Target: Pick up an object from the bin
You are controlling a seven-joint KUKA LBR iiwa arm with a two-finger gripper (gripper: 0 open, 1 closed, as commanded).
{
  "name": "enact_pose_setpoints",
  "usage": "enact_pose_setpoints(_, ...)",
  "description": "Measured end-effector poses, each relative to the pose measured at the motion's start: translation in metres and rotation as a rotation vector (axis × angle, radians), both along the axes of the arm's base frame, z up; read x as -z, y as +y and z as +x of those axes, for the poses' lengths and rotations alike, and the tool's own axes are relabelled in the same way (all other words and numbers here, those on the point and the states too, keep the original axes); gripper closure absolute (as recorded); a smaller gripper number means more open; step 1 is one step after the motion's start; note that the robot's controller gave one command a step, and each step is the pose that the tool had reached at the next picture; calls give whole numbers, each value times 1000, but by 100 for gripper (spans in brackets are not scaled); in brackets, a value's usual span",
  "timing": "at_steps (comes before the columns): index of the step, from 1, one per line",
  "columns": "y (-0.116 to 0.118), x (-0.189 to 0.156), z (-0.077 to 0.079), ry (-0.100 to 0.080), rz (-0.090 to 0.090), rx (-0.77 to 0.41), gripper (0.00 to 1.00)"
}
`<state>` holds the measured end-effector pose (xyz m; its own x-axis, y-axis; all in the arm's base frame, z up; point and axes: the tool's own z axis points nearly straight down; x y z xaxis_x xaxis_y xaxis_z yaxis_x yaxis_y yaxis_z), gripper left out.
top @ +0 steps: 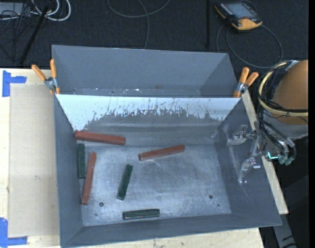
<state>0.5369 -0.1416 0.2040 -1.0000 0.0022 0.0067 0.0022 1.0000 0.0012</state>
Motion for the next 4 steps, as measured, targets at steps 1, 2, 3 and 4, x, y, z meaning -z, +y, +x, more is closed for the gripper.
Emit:
enact_pose_setpoints(1,0,-3,2,-6,-1,-3,0)
enact_pose_setpoints(2,44,47,24,-13,-4,-35,0)
enact_pose_setpoints(3,84,61,54,0,2,-217,0)
enact_pose_setpoints(4,85,86,67,-20,-2,-226,0)
